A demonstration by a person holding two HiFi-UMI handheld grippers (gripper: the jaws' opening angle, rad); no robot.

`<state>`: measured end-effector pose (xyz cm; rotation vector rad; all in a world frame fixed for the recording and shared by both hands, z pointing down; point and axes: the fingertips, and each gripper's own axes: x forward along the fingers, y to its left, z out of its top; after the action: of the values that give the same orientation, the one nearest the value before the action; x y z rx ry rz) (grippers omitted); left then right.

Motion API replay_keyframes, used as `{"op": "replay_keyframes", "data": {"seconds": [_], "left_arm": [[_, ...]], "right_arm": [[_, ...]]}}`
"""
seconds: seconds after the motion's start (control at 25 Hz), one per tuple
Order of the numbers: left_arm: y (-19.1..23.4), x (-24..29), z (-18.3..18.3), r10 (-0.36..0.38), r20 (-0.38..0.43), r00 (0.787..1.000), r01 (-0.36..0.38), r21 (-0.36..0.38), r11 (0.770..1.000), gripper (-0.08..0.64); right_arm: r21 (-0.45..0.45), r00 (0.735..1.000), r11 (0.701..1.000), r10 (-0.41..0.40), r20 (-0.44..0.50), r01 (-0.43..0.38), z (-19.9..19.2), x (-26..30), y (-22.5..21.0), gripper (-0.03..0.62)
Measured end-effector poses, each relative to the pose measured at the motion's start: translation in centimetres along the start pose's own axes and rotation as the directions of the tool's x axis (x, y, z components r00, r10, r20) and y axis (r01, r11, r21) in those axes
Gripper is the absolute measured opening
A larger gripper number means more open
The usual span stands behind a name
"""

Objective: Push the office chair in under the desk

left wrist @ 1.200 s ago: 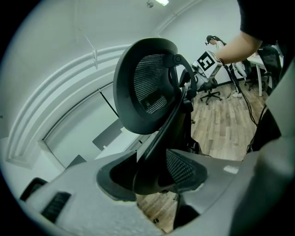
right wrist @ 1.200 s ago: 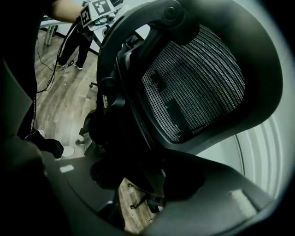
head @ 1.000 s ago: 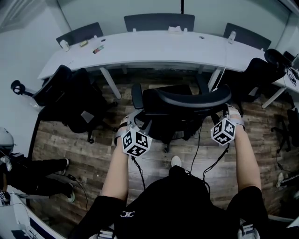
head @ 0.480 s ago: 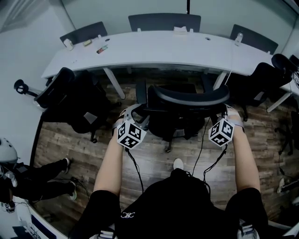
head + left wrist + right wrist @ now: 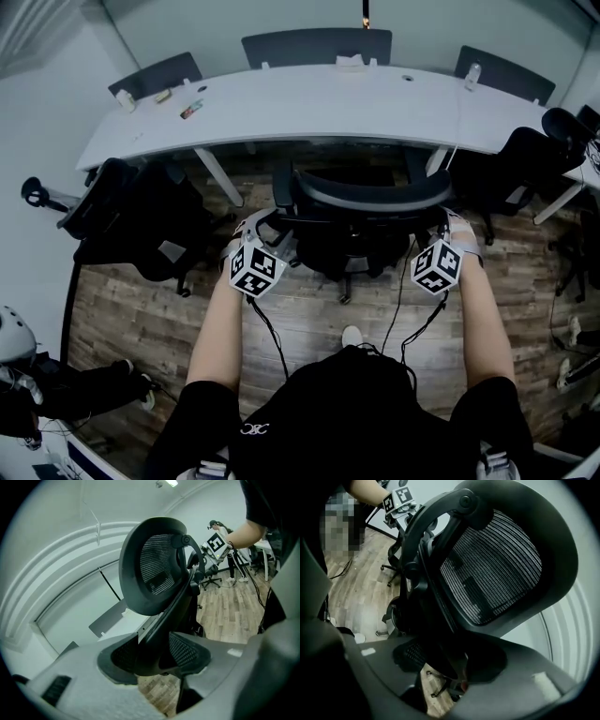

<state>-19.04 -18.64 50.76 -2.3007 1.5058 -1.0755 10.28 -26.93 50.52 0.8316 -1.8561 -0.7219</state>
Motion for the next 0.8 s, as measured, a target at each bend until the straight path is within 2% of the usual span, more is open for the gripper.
{"op": "replay_keyframes", "data": {"seconds": [0.48, 0.8], "left_arm": [[3.4, 7.2, 2.9, 0.007, -0.018, 1.000, -0.007, -0.006, 1.000, 0.207], [7.4, 11.1, 2.8, 0.112, -0.025, 0.993, -0.114, -0.074, 0.991, 0.198]], "right_arm": [[0.015, 0.999, 1.000, -0.013, 0.032, 0.013, -1.9, 5.4, -5.4, 0.232], [0.030, 0.996, 0.999, -0.015, 0.085, 0.012, -1.1, 8.6, -7.5, 0.229]]}}
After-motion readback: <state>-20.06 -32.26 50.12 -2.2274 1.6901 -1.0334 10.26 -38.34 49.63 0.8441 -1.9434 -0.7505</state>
